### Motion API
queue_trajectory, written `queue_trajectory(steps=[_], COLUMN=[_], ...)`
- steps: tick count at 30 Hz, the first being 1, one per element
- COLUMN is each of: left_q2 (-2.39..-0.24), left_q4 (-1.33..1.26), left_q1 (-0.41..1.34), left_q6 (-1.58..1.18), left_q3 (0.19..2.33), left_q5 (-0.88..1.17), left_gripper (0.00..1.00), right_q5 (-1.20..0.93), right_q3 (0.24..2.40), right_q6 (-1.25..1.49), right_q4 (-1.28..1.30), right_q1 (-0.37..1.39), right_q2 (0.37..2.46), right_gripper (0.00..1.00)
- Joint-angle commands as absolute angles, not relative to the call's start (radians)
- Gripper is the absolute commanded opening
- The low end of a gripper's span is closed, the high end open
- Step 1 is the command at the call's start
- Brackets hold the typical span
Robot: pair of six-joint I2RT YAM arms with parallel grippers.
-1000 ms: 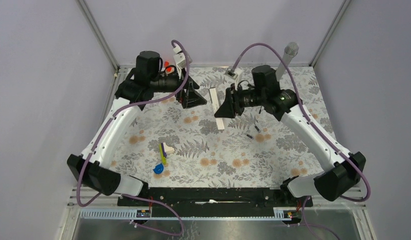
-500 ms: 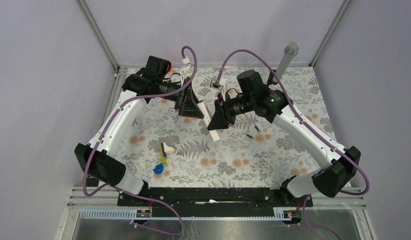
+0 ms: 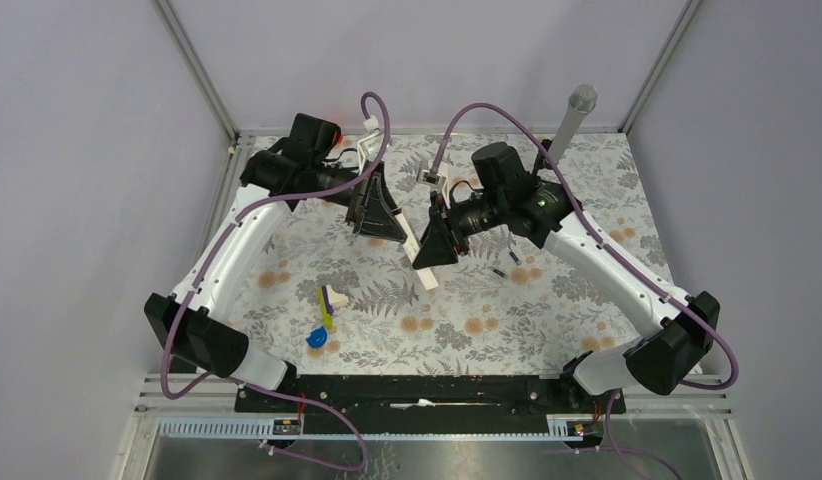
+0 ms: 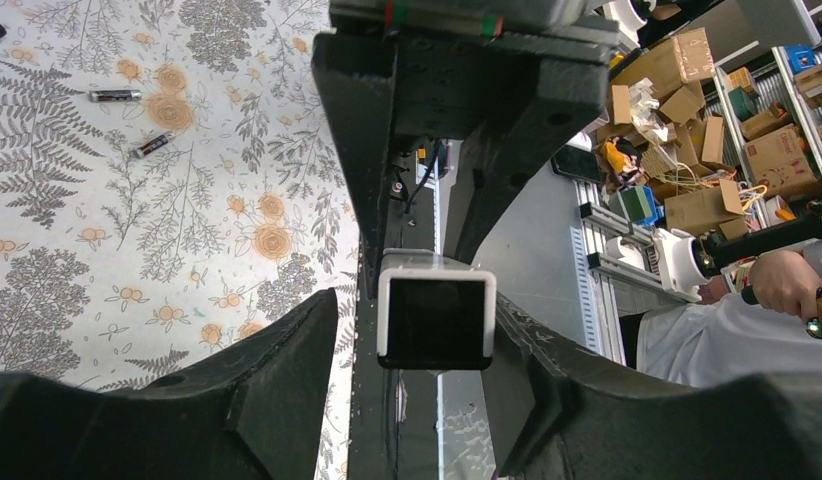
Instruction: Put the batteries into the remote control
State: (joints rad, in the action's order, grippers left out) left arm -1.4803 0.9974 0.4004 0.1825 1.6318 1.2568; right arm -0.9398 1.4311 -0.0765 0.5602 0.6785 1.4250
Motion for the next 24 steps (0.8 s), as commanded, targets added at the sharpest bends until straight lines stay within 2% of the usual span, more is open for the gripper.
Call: queue_trajectory(steps=[1, 5, 9, 11, 15, 19, 24], left_q2=[-1.436, -1.426, -1.416, -1.413, -1.409, -1.401, -1.392], left_q4=[0.978, 0.978, 0.978, 0.977, 0.978, 0.978, 0.977], left_q1=[0.409, 0.419, 0.419, 0.42, 0.42, 0.422, 0.423], left_q6=[0.172, 0.167, 0.17, 0.171, 0.17, 0.172, 0.177], left_q3=[1.655, 1.625, 1.606, 1.604, 1.607, 1.607, 1.592], left_q5=[1.299, 1.271, 1.268, 1.267, 1.265, 1.258, 1.253], left_gripper=[0.56, 0.53, 0.41, 0.38, 0.37, 0.44, 0.45], right_q5=[-0.994, -0.972, -0.962, -0.96, -0.954, -0.943, -0.931], right_q3=[1.426, 1.434, 1.436, 1.44, 1.444, 1.457, 1.469], right_q6=[-0.099, -0.098, -0.099, -0.105, -0.113, -0.124, -0.133], right_q4=[0.501, 0.501, 0.504, 0.514, 0.53, 0.55, 0.563], right_q1=[0.695, 0.697, 0.698, 0.699, 0.705, 0.713, 0.713], right_q2=[1.393, 1.399, 1.401, 1.405, 1.416, 1.428, 1.424], right_gripper=[0.0, 0.0, 0.0, 0.0, 0.0, 0.0, 0.0])
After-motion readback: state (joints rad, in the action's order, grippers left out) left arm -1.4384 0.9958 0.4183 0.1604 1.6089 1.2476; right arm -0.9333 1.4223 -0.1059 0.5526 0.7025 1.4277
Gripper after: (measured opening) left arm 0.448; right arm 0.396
